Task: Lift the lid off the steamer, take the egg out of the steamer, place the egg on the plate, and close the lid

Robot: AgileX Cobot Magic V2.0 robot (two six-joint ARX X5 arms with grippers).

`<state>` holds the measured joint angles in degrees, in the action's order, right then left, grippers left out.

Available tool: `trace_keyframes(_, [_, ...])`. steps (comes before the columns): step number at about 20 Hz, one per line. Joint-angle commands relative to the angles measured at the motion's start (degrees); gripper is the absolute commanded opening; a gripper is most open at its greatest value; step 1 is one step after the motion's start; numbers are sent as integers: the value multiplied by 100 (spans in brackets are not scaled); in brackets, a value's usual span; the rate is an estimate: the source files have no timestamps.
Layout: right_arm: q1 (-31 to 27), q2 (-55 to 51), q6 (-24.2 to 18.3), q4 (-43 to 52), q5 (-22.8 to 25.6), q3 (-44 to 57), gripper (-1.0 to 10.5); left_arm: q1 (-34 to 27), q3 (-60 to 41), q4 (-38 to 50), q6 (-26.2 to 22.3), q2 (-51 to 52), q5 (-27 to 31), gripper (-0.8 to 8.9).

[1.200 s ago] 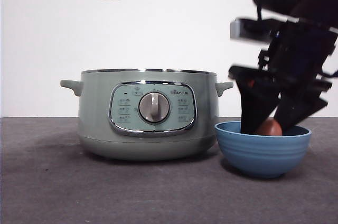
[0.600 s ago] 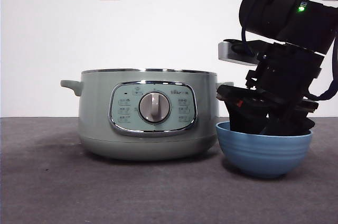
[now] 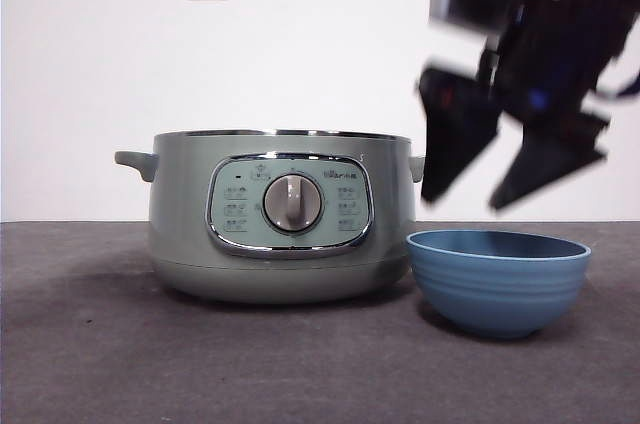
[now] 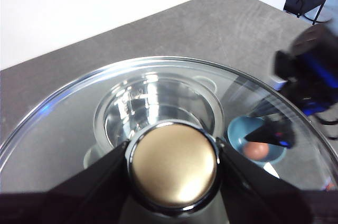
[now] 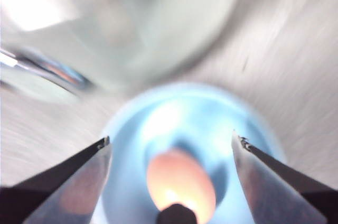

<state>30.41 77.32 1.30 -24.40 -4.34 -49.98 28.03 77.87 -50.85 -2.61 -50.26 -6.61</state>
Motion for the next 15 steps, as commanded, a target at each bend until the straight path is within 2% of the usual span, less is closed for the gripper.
trace_keyframes(1, [13,-772,55,-284,0,-11,388,13,31,588,-197,-352,-2,-8])
trace_keyframes(5, [13,-2389,83,-789,0,-13,387,15,31,1405,-203,-1259,-424,-8])
trace_keyframes(9, [13,-3652,361,-1156,-2,-13,387,50,31,2138,-203,-2120,-424,-8])
trace_keyframes(15, [13,-4583,684,-1622,-11,-13,387,50,31,3047,-212,-3178,-424,-8])
